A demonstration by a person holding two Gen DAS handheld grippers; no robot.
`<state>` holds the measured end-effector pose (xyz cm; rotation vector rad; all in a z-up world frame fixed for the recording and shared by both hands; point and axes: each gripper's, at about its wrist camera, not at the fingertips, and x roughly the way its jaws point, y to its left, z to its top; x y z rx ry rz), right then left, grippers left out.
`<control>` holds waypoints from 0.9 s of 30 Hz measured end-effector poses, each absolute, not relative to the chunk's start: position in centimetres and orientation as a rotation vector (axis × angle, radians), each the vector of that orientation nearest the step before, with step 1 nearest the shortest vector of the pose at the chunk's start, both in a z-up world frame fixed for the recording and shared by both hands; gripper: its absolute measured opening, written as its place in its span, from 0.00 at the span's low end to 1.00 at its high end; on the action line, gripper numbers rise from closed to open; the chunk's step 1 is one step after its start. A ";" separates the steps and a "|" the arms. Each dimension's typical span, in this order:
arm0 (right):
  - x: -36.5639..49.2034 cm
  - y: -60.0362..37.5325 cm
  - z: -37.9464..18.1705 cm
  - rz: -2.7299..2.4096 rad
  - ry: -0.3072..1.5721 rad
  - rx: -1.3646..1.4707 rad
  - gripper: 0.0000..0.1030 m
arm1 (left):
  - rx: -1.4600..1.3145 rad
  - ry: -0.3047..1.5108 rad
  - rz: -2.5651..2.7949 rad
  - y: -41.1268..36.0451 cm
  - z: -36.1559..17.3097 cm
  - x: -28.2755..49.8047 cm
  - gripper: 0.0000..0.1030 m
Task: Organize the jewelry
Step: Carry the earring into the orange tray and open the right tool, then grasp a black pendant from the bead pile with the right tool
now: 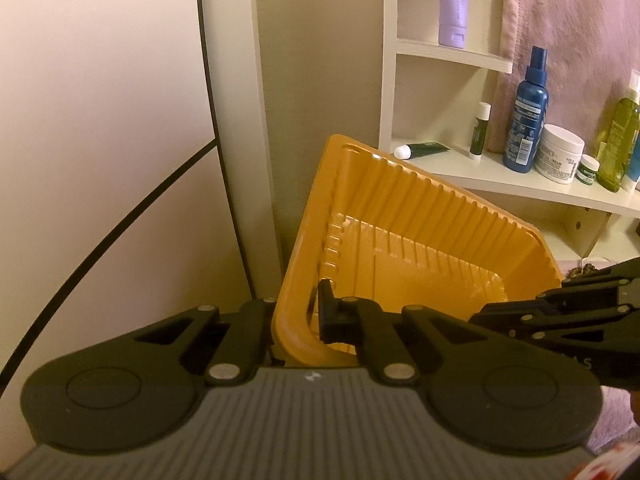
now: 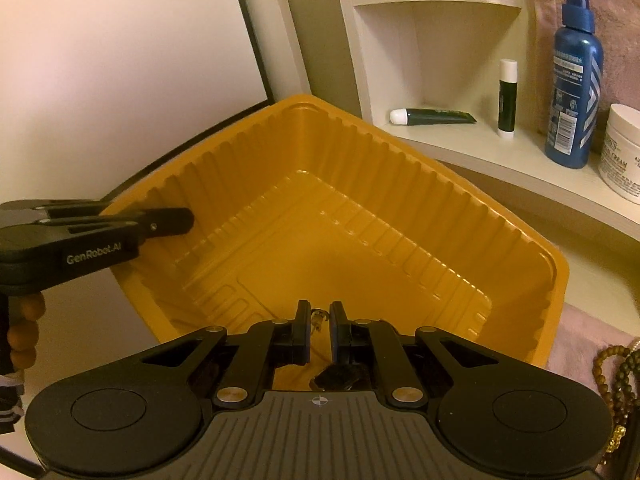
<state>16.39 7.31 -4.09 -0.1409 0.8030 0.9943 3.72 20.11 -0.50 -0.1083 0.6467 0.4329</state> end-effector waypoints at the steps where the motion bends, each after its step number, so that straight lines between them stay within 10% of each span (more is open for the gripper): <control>1: 16.4 7.4 -4.1 0.999 0.798 -0.140 0.09 | -0.108 0.646 0.433 20.1 -0.5 3.8 0.06; 4: 16.4 7.3 -4.1 0.998 0.791 -0.132 0.13 | -0.109 0.646 0.434 20.1 -0.5 3.8 0.06; 8: 16.3 6.4 -3.6 0.989 0.765 -0.084 0.46 | -0.107 0.646 0.434 20.1 -0.5 3.8 0.06; 27: 17.5 -8.1 -3.0 0.707 0.799 0.070 0.47 | -0.113 0.665 0.449 20.3 -1.0 4.2 0.07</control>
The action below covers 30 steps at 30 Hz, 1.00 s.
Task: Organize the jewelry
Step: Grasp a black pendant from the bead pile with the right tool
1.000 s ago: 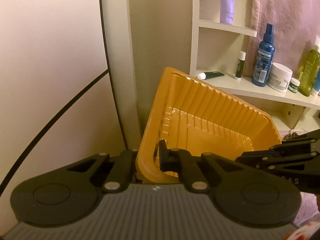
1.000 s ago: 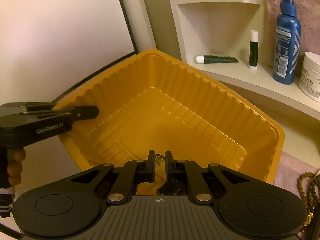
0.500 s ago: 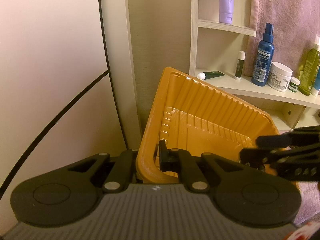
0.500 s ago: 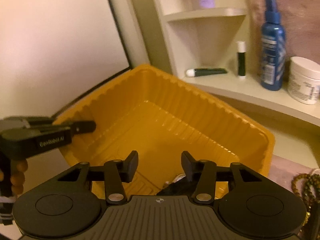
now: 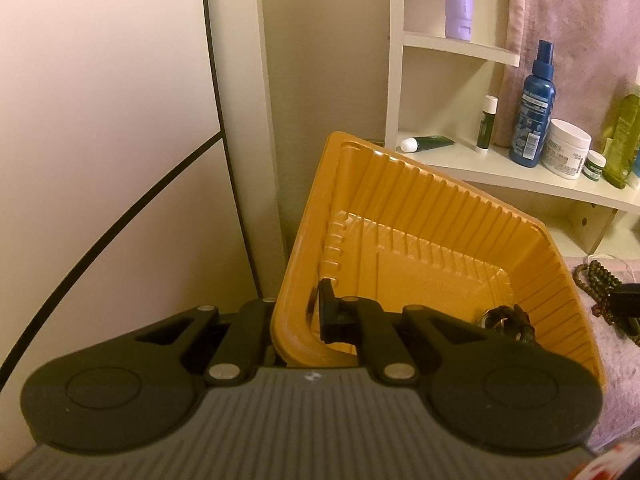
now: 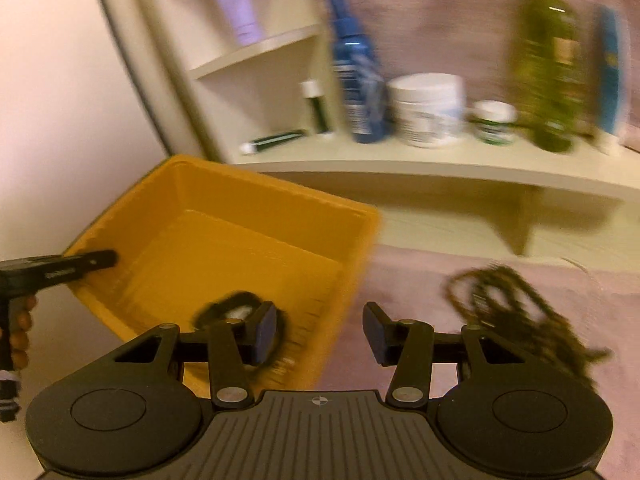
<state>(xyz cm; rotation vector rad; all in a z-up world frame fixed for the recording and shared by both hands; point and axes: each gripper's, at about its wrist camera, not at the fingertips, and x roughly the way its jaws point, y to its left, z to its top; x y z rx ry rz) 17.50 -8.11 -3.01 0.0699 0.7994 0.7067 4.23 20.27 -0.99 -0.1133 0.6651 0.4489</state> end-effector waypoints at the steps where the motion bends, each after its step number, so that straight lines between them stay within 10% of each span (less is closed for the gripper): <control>1: 17.4 -8.9 -3.1 0.686 0.804 0.073 0.47 | -0.113 0.666 0.450 20.2 -1.0 4.3 0.07; 26: 17.7 -14.7 -4.9 0.528 0.815 -0.060 0.46 | -0.072 0.675 0.452 19.9 -1.4 4.8 0.07; 30: 19.1 -12.8 -5.7 0.526 0.837 -0.117 0.30 | -0.071 0.677 0.451 19.9 -1.3 4.7 0.07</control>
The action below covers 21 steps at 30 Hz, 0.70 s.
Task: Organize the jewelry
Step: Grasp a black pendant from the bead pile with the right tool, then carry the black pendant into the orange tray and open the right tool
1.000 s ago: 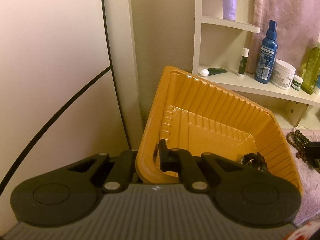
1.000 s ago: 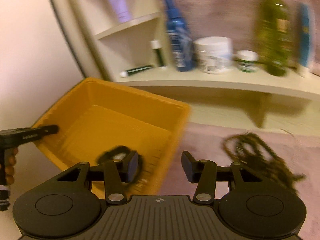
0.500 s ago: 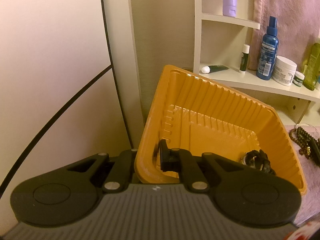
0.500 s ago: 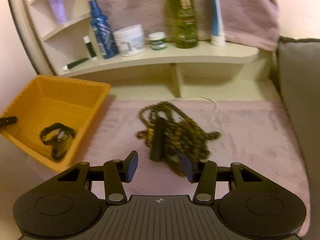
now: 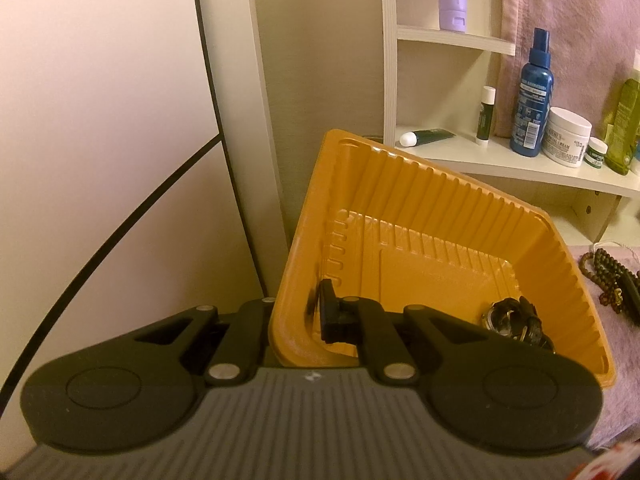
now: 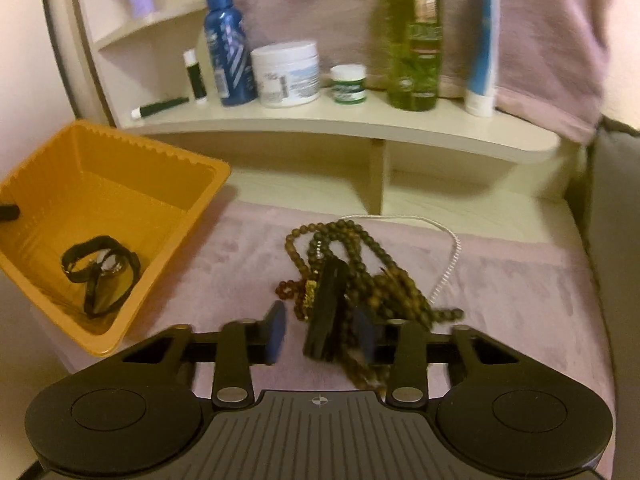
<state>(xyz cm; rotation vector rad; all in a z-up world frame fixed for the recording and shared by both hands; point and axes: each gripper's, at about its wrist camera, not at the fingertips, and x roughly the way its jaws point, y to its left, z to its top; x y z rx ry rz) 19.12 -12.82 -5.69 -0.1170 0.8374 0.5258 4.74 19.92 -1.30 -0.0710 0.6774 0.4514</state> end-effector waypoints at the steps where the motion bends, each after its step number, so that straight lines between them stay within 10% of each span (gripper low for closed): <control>1: 19.4 -12.5 -5.9 0.523 0.841 -0.124 0.30 | -0.072 0.678 0.451 19.9 -1.3 4.7 0.07; 21: 21.7 -11.0 -7.3 0.494 0.862 -0.149 0.19 | -0.069 0.680 0.447 19.9 -1.2 4.7 0.07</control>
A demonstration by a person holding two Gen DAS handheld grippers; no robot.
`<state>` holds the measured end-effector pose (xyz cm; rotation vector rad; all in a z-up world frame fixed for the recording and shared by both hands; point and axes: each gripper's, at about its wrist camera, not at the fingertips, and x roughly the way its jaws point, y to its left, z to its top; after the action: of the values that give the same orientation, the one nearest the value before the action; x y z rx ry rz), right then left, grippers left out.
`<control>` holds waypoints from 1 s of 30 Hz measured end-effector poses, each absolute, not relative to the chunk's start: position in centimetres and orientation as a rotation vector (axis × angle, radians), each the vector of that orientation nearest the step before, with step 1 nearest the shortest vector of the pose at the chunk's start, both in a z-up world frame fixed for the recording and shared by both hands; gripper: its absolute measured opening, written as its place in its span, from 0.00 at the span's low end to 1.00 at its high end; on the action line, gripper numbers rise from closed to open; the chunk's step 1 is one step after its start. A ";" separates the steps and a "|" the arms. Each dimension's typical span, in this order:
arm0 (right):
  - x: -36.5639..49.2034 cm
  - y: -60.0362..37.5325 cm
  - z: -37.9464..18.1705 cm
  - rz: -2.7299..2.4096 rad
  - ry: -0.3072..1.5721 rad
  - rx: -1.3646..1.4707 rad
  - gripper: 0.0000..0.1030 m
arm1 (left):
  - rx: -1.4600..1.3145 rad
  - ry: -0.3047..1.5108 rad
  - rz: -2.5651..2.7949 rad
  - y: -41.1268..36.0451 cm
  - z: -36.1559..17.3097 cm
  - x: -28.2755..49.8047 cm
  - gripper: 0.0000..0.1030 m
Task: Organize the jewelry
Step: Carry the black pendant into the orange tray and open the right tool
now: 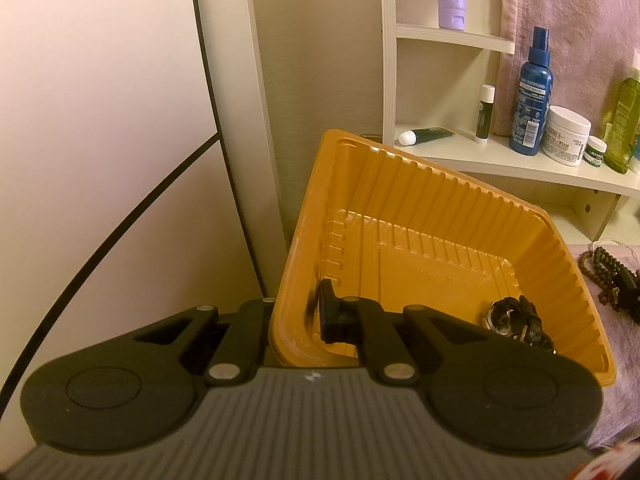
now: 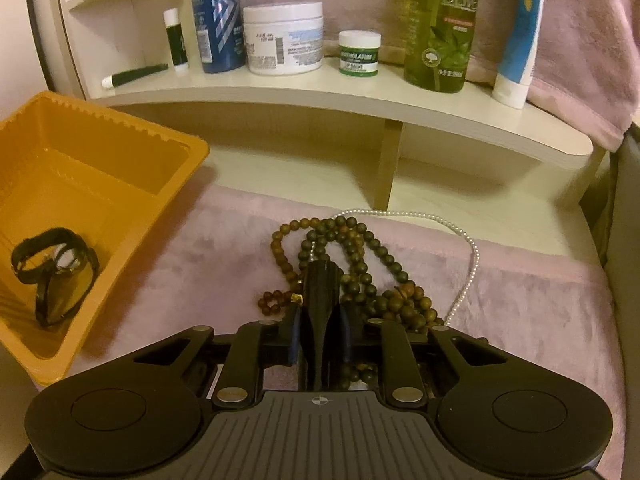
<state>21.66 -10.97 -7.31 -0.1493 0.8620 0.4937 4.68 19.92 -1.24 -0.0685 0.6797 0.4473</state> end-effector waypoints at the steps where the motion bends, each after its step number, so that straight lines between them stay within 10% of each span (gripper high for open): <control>1: 21.6 -11.1 -7.0 0.493 0.857 -0.140 0.19 | -0.068 0.679 0.447 19.9 -1.2 4.7 0.07; 30: 16.9 2.6 -1.1 0.983 0.787 -0.016 0.19 | -0.068 0.680 0.440 20.0 -1.4 4.6 0.07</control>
<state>16.89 2.59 -1.10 -0.0158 0.7867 0.9832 4.63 19.95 -1.36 -0.0679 0.6804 0.4401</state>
